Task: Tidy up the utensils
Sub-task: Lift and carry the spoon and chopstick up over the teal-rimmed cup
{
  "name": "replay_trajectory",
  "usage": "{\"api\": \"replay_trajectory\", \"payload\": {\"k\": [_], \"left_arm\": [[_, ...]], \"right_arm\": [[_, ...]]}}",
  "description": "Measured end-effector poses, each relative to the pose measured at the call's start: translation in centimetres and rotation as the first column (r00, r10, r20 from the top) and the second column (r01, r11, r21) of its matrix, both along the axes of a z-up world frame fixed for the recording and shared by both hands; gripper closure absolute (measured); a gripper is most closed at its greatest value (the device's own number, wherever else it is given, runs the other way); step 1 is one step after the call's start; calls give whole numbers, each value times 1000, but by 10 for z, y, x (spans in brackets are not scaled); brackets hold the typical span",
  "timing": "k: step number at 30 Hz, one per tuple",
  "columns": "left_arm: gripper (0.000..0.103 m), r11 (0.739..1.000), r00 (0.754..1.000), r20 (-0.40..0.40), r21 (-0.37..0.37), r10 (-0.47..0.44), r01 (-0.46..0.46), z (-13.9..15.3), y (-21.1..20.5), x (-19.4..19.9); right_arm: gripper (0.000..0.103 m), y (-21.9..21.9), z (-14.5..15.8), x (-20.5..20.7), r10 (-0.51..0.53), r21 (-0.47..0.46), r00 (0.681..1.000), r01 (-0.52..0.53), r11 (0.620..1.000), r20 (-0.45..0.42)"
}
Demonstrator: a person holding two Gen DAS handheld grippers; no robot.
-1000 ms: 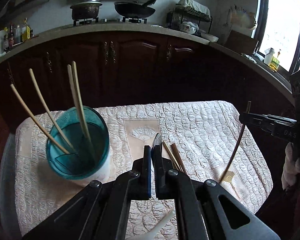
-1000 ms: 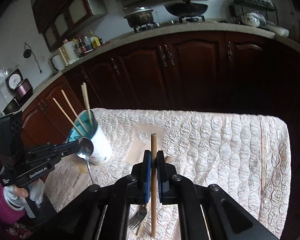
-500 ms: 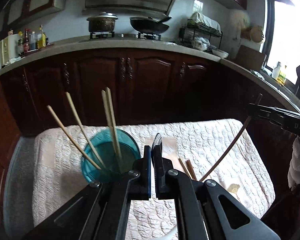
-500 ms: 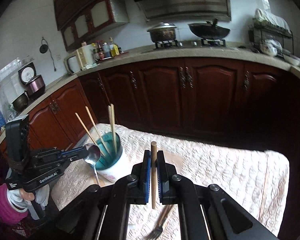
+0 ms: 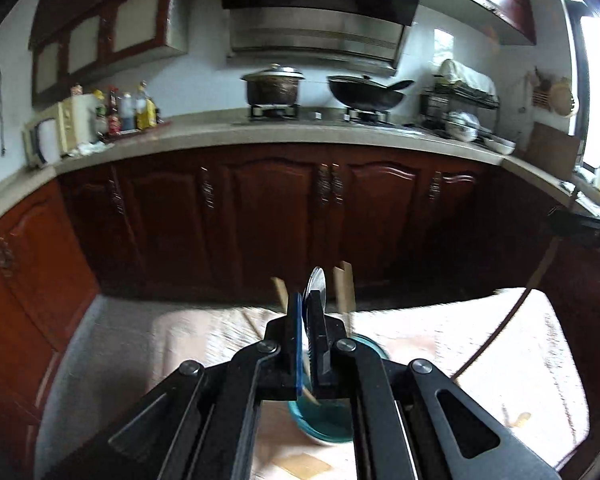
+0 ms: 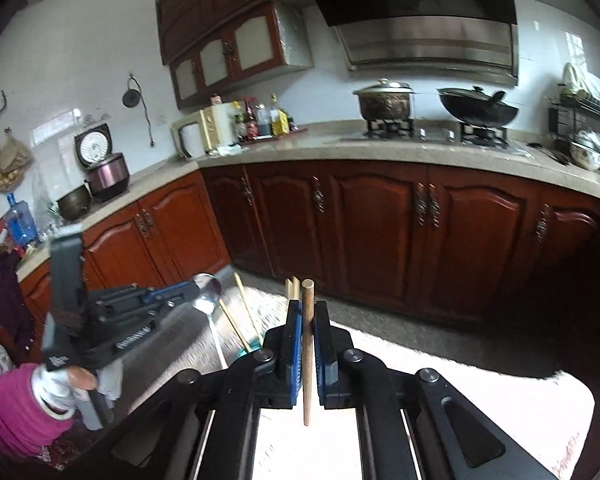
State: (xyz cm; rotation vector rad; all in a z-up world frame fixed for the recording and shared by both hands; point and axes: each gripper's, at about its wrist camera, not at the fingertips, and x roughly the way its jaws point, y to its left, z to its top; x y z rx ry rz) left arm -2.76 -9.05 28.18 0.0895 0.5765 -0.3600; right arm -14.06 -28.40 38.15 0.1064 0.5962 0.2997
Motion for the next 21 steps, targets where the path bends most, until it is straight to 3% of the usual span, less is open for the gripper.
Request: {"api": "replay_trajectory", "payload": {"k": [8, 21], "left_arm": [[101, 993, 995, 77, 93, 64, -71, -16, -12, 26], [101, 980, 995, 77, 185, 65, -78, -62, -34, 38]], "right_arm": [[96, 31, -3, 41, 21, -11, 1000, -21, 1000, -10], [96, 32, -65, 88, 22, 42, 991, -16, 999, -134]]}}
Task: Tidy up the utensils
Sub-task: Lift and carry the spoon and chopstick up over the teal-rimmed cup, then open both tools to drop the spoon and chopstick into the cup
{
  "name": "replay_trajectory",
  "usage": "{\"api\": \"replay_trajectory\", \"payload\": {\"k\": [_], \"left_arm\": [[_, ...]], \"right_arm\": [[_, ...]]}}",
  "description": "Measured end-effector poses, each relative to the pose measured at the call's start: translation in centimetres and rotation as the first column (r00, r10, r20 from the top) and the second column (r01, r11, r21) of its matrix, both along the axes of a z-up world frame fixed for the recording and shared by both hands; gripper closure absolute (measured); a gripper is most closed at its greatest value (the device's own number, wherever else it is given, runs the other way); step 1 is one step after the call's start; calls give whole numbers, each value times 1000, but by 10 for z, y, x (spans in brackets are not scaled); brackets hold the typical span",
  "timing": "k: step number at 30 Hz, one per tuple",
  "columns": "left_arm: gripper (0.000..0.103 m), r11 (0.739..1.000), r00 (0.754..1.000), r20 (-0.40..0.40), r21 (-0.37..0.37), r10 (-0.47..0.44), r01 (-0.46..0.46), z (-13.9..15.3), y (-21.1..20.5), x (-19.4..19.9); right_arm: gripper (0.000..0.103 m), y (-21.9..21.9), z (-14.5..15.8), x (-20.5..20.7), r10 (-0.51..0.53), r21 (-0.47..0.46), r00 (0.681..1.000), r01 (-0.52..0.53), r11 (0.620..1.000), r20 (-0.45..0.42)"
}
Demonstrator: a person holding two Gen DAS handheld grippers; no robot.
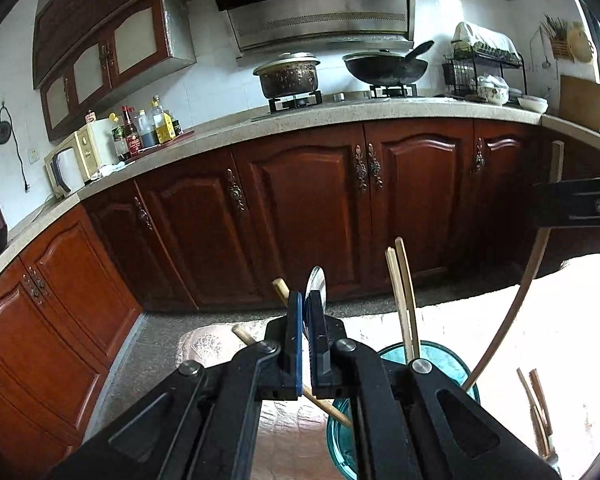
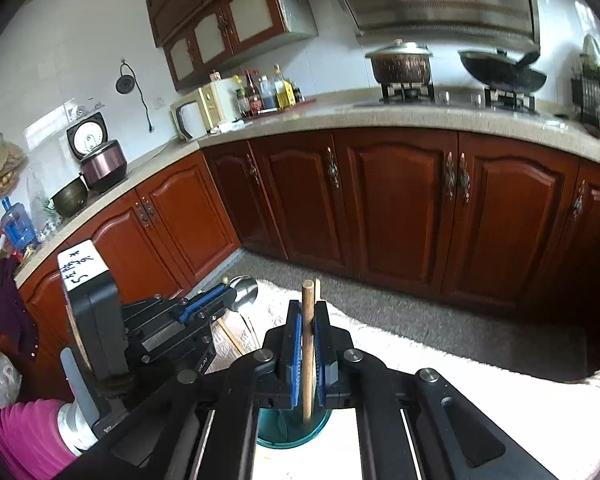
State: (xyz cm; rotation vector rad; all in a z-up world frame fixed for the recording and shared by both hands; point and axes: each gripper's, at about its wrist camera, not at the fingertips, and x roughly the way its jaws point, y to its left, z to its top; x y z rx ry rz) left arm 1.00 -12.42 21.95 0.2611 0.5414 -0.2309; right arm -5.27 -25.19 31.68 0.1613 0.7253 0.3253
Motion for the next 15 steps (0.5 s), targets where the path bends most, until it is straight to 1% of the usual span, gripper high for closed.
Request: {"api": "replay_trajectory", "payload": {"k": [8, 12, 13, 15], "left_arm": [[100, 1000, 998, -58, 13, -26, 27, -24, -10, -1], [100, 999, 995, -94, -1, -35, 35, -35, -12, -2], [99, 999, 994, -105, -7, -38, 37, -37, -12, -2], [99, 999, 992, -123, -18, -42, 40, -40, -12, -2]], "right_arm": [[96, 5, -42, 20, 11, 12, 996, -10, 1000, -92], [96, 5, -60, 26, 6, 21, 992, -4, 1000, -124], [93, 4, -63, 27, 3, 31, 992, 1, 1000, -127], [92, 0, -68, 28, -7, 52, 990, 15, 999, -140]]}}
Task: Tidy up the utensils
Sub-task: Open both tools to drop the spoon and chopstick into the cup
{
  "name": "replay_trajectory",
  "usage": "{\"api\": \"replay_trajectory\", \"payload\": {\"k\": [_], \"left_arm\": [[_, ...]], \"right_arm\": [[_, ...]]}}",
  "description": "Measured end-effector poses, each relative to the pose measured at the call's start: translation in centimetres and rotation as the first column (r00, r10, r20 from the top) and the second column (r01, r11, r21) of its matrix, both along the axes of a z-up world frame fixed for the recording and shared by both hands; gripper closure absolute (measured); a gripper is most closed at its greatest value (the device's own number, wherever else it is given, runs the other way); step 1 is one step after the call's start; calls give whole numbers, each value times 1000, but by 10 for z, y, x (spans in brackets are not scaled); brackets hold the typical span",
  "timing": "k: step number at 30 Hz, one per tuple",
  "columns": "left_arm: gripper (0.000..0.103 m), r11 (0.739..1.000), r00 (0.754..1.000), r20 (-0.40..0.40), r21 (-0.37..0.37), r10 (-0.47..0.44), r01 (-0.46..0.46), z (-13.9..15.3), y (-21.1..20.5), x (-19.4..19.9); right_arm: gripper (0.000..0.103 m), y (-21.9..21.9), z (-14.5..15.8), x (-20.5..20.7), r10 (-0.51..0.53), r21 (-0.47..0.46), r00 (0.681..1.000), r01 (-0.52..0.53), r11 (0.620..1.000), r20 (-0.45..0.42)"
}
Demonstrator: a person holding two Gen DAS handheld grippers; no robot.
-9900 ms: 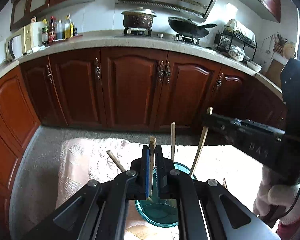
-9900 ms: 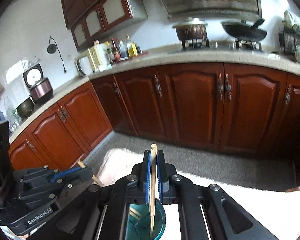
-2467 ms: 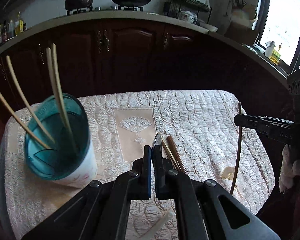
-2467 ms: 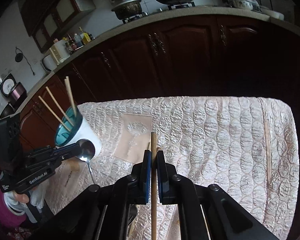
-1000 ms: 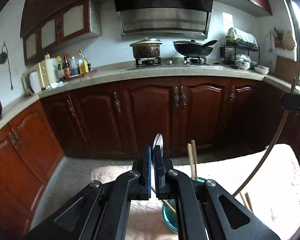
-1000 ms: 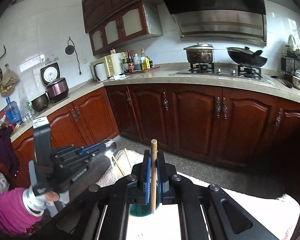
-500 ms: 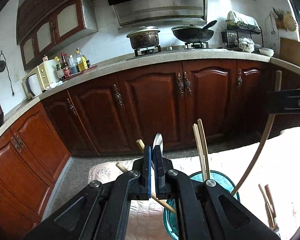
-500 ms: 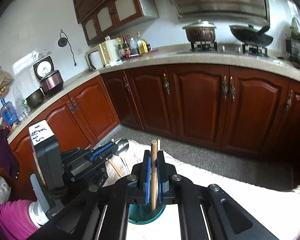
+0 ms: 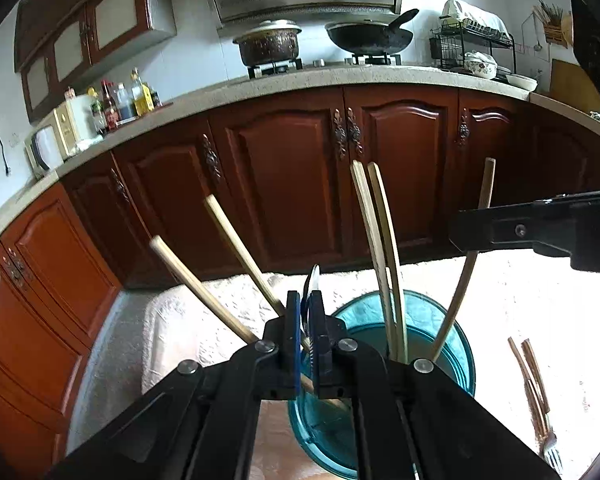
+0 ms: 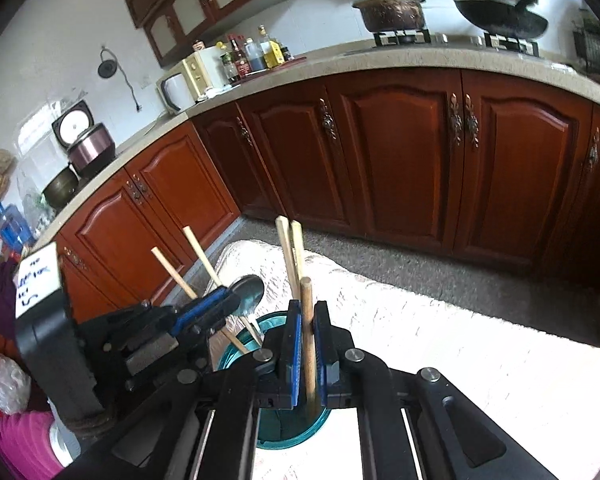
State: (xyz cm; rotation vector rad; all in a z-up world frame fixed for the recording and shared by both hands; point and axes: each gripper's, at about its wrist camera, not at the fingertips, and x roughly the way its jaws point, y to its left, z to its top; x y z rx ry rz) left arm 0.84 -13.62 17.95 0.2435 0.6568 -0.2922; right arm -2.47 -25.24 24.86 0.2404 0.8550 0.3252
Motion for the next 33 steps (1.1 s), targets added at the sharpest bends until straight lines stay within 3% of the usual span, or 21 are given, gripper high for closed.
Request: {"api": "replay_trajectory", "payload": {"k": [12, 17, 25, 33], "left_arm": [[94, 999, 998, -54, -38, 14, -16, -3, 1, -3], [67, 998, 999, -48, -58, 4, -6, 4, 3, -9], [62, 997, 999, -34, -76, -2, 0, 16, 7, -23], [42, 994, 1000, -18, -113, -15, 13, 32, 12, -48]], "right_arm": [[82, -10, -9, -11, -31, 25, 999, 31, 999, -22], [80, -12, -7, -21, -36, 37, 999, 37, 999, -24], [80, -20, 5, -42, -56, 47, 998, 57, 997, -9], [80, -23, 13, -76, -82, 13, 996, 81, 997, 19]]}}
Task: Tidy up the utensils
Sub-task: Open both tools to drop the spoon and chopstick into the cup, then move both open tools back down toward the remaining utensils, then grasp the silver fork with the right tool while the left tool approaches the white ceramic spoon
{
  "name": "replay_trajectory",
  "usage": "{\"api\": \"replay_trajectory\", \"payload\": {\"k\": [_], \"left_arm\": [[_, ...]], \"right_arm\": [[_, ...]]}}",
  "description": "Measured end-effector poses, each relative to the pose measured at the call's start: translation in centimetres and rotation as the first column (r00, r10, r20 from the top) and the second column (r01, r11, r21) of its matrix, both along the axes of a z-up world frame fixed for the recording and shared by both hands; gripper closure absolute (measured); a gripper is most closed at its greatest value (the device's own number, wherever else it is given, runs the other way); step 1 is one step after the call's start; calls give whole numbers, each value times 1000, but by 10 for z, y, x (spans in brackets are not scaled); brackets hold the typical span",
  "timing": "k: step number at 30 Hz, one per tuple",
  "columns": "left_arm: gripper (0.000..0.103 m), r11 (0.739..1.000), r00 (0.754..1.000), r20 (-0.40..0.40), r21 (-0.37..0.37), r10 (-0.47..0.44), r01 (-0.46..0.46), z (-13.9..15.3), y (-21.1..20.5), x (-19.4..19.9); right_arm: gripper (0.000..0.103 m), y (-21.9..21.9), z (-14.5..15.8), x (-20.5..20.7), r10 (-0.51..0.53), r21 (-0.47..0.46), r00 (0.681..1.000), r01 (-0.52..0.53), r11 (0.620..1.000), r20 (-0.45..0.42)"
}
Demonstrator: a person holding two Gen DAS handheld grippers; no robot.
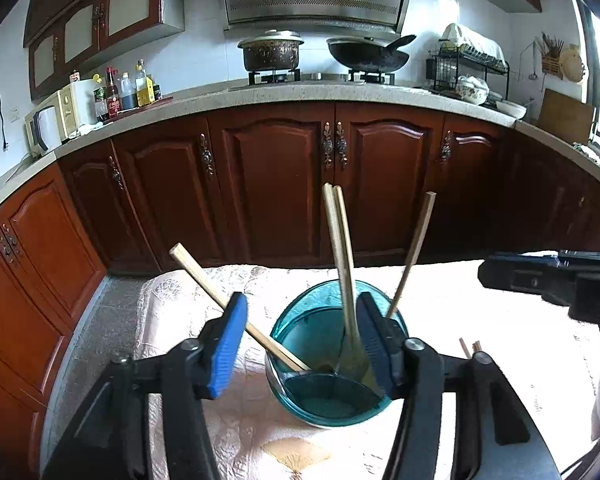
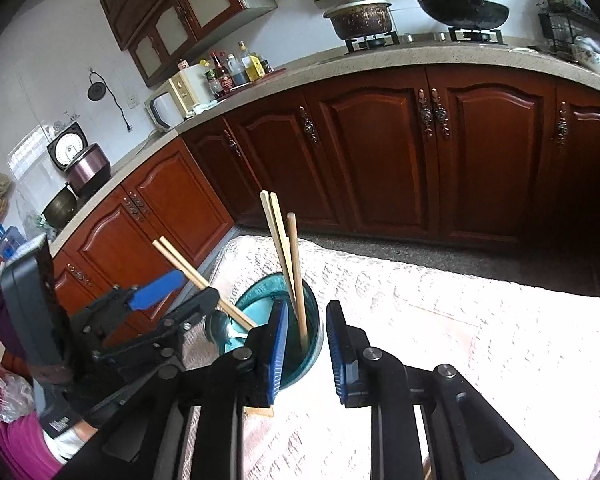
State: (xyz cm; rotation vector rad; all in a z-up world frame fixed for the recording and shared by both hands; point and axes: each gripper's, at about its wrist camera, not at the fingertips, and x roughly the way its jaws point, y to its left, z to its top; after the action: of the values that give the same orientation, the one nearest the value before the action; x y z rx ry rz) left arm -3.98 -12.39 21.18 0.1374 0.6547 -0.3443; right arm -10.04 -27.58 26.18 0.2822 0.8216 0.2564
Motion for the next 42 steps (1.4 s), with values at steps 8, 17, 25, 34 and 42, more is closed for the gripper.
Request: {"api": "replay_trajectory", "payload": {"k": [8, 17, 25, 34, 42], "left_arm": [[36, 999, 1000, -2, -29, -28, 28, 10, -6, -34], [33, 996, 996, -36, -49, -80, 79, 8, -24, -69], [30, 991, 990, -79, -71, -118, 112, -2, -36, -90], [30, 987, 973, -175, -78, -152, 140, -32, -44, -96], [30, 987, 961, -226, -55, -157, 149, -54, -48, -92]], "right_arm": [[78, -16, 5, -49, -54, -55, 998, 55, 997, 19], [77, -44, -2, -102, -142, -122, 990, 142, 982, 7], [71, -69, -19, -138, -218, -107, 976, 214, 971, -25], [61, -94, -70, -145, -262, -99, 955, 250, 963, -139], [64, -105, -132, -119, -254, -33, 931, 255, 966, -260]]}}
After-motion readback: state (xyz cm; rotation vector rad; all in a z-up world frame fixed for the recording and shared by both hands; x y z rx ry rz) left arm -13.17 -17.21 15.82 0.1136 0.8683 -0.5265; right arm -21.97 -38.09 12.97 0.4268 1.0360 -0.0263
